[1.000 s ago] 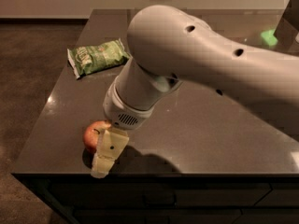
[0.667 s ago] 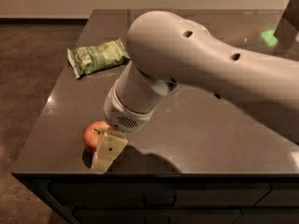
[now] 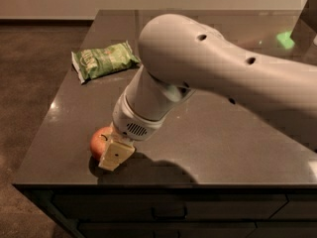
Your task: Move apple near green can
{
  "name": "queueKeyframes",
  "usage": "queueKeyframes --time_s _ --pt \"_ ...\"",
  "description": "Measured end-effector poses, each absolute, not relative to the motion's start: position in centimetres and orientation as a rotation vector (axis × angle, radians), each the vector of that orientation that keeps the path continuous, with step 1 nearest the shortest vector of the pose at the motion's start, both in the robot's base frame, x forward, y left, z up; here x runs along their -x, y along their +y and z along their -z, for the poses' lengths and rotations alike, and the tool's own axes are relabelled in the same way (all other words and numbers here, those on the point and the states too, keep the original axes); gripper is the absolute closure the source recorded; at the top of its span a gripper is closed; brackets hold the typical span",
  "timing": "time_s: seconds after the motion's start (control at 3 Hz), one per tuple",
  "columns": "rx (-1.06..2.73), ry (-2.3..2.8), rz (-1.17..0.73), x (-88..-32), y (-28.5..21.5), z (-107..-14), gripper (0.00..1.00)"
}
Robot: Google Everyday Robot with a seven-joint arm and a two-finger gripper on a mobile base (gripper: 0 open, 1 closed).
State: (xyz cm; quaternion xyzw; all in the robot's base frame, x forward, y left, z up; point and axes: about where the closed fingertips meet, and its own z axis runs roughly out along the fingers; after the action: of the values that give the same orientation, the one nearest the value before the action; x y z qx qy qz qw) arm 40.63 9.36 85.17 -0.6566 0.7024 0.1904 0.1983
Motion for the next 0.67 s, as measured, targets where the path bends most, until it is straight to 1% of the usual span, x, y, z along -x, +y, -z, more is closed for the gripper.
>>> queueKeyframes --time_s 0.33,0.67 --pt "1.777 2.000 -0.566 -41.4 8.7 -86.8 0.93" --pt "1.652 2.057 -0.515 -44.6 5.4 -89.1 1.00"
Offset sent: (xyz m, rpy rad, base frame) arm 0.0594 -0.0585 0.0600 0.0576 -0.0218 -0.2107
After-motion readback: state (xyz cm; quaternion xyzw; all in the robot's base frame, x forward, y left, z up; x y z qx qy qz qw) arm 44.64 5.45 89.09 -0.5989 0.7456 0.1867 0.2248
